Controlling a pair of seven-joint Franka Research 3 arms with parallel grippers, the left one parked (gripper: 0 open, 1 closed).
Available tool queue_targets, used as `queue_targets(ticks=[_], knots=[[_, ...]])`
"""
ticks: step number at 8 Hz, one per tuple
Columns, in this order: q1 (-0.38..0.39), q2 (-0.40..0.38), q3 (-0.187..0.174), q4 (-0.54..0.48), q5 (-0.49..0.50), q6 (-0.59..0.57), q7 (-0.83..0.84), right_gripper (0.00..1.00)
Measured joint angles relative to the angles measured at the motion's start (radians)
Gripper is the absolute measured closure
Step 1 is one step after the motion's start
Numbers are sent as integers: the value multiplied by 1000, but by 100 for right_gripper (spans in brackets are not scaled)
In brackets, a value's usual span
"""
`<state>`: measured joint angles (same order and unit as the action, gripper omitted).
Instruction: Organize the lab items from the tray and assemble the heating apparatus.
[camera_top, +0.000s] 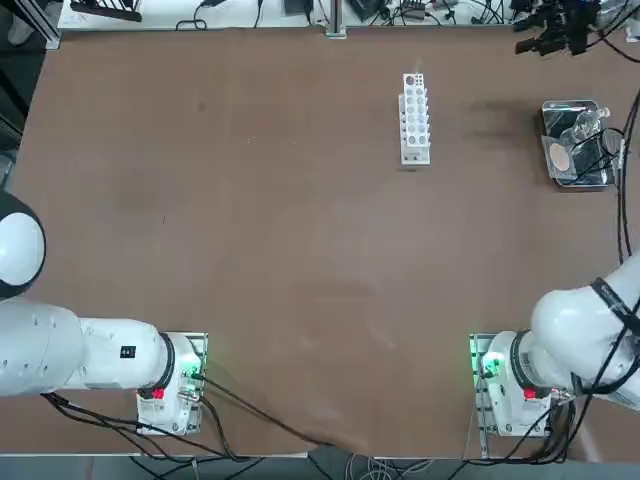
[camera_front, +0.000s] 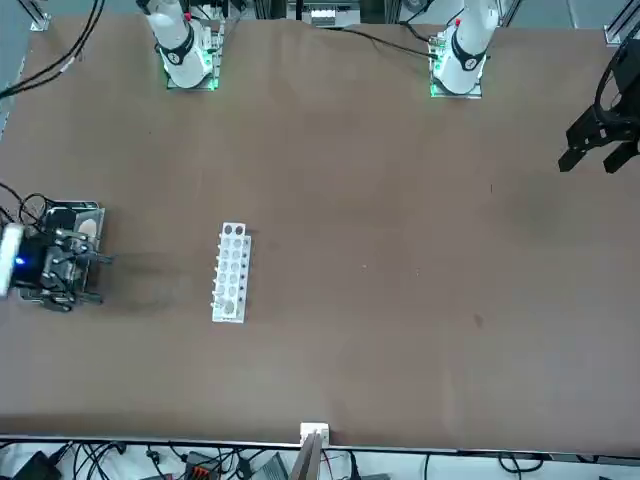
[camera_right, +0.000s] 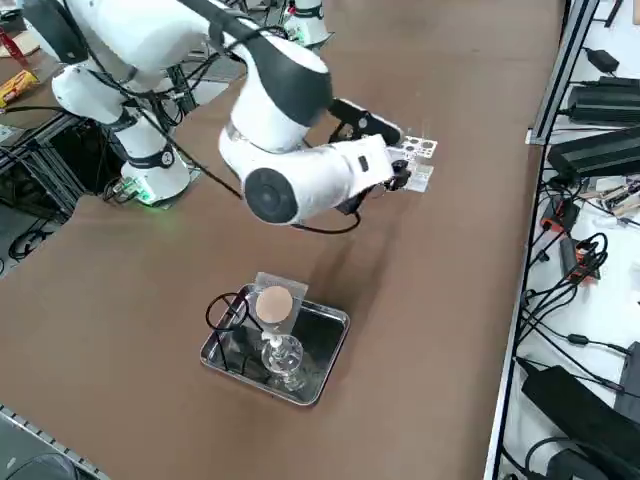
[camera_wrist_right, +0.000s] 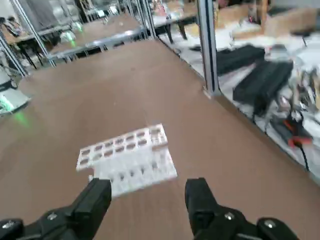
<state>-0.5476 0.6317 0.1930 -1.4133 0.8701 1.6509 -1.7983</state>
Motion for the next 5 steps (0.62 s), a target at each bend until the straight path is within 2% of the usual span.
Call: queue_targets(ticks=[3,5], knots=[[-65,-38,-15,71,-275,9,237,8],[-69,-51,-68,94,-414,25,387,6]])
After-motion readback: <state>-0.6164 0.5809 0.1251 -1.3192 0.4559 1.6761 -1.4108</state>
